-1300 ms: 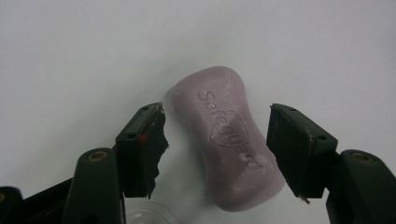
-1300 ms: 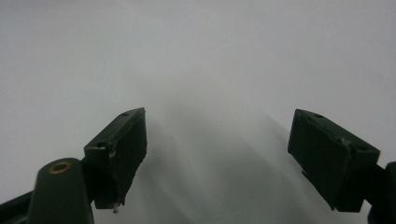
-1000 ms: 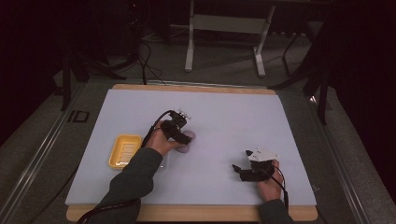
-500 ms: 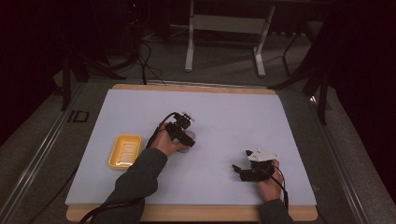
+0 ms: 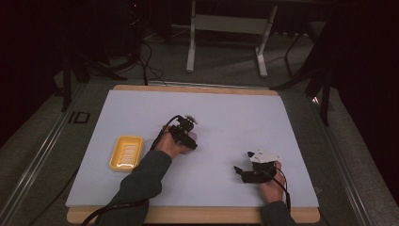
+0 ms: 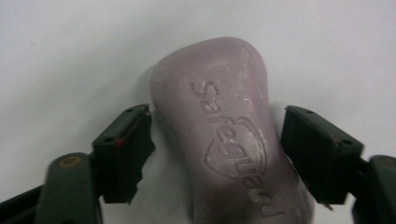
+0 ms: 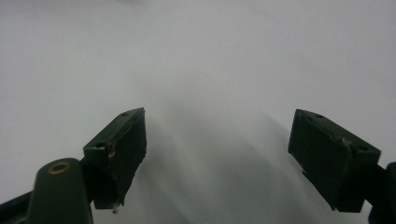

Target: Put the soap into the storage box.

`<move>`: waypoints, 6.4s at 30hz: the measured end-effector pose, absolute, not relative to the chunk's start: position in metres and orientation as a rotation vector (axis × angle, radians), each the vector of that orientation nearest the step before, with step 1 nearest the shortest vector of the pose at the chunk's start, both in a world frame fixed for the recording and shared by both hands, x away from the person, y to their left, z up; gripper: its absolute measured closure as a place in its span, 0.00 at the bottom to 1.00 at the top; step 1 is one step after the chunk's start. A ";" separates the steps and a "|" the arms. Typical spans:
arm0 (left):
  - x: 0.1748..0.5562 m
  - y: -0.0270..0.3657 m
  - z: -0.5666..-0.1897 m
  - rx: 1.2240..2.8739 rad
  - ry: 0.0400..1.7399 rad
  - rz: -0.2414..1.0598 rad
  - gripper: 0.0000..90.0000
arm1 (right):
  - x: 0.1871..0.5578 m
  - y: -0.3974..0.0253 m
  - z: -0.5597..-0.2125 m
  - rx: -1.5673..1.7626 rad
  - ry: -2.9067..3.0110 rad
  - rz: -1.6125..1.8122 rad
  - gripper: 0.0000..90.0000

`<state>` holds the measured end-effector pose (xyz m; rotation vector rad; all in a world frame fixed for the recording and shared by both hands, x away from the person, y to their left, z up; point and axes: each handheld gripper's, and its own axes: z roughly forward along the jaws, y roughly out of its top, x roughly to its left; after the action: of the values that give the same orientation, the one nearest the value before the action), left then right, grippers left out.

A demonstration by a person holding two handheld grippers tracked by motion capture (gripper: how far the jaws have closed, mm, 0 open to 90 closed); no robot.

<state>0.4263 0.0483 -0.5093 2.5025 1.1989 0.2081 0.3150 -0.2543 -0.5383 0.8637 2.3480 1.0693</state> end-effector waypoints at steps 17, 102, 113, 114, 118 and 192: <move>0.435 0.050 -0.503 2.593 1.140 0.171 0.52 | 0.315 -0.254 -0.538 0.865 2.350 1.065 0.21; 0.449 0.077 -0.454 2.765 1.122 0.096 0.55 | 0.315 -0.253 -0.539 0.858 2.356 1.052 0.21; 0.447 0.092 -0.451 2.742 1.170 0.097 0.55 | 0.315 -0.253 -0.539 0.858 2.351 1.054 0.21; 0.447 0.093 -0.451 2.734 1.175 0.092 0.55 | 0.315 -0.253 -0.539 0.856 2.351 1.054 0.21; 0.447 0.097 -0.451 2.723 1.191 0.085 0.55 | 0.315 -0.253 -0.539 0.858 2.350 1.055 0.21; 0.429 0.163 -0.443 2.644 1.343 0.087 0.55 | 0.314 -0.254 -0.538 0.859 2.341 1.068 0.21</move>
<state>0.4286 0.1627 -0.4429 2.6445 1.3431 0.0868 0.3140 -0.2540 -0.5383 0.8590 2.3407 1.0679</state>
